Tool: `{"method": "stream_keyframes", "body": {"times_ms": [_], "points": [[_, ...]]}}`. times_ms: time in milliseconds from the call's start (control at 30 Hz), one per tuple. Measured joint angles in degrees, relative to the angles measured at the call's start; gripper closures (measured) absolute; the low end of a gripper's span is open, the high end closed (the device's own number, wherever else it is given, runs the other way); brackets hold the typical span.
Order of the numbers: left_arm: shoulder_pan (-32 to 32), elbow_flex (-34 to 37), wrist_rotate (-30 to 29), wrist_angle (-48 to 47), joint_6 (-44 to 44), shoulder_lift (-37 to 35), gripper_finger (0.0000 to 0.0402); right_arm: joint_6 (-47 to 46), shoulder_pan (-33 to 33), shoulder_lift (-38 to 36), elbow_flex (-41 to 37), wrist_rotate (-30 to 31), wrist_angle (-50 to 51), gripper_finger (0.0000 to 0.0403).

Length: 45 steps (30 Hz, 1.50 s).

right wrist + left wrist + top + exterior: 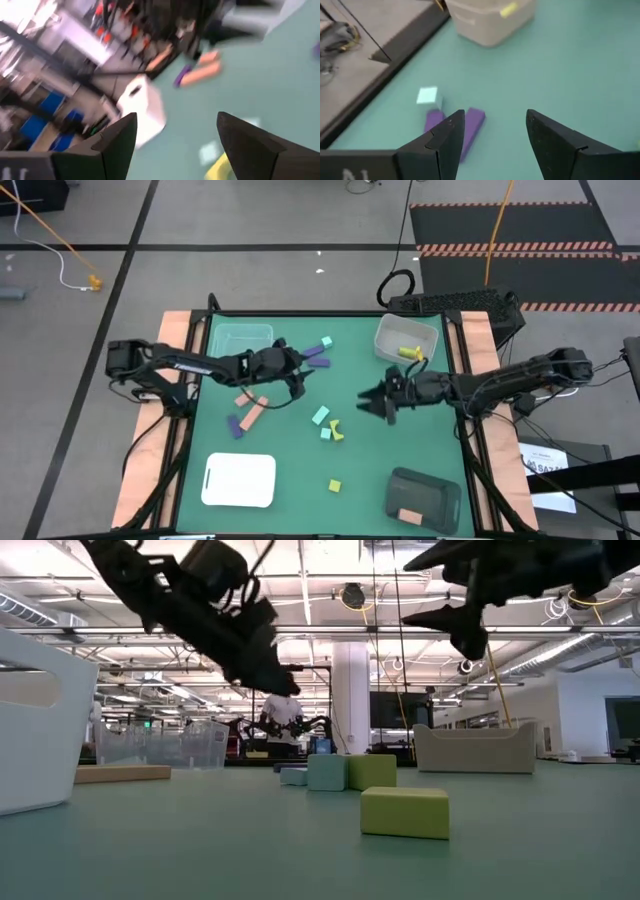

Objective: Sort & place blocks by color
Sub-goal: Put the middle violet block into the transparent bin

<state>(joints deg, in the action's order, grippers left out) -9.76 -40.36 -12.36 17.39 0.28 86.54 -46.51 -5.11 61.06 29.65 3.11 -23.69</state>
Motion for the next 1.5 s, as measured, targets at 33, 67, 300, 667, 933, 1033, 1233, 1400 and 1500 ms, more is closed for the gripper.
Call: {"method": "stream_keyframes", "body": {"times_ms": [33,67,300,667,933,1033,1233,1400,1500], "points": [[-0.6,0.0,1.1,0.0,0.5,0.7,0.0188,0.9,1.1,0.0,0.0,0.8,-0.6,0.0140],[-1.2,0.0,1.9,-0.1,1.2,1.5,0.0188,1.6,2.0,0.0,0.0,1.5,-1.2,0.0140],[-4.8,0.0,4.8,0.4,7.1,6.8,0.0188,2.8,8.0,0.0,0.0,1.6,-1.7,0.0140],[-7.3,-9.2,6.7,-1.9,11.1,15.8,0.0188,11.0,15.6,0.0,0.0,1.4,-1.6,0.0140],[-8.7,-21.4,8.9,-19.5,14.4,23.7,0.0188,14.8,19.8,0.0,0.0,1.2,-1.0,0.0140],[-9.7,-23.9,8.9,-22.1,14.3,25.6,0.0188,14.9,20.5,0.0,0.0,1.2,-0.7,0.0140],[-11.6,-26.1,12.6,-25.7,12.3,27.3,0.0189,14.9,20.9,0.0,0.0,1.1,0.5,0.0140],[-11.7,-26.1,12.9,-27.2,11.8,27.3,0.0231,16.4,20.9,0.0,0.0,1.1,0.6,0.0140],[-11.4,-26.1,12.9,-27.2,11.9,27.3,0.0277,18.1,20.9,0.0,0.0,1.1,0.6,0.0140]]}}
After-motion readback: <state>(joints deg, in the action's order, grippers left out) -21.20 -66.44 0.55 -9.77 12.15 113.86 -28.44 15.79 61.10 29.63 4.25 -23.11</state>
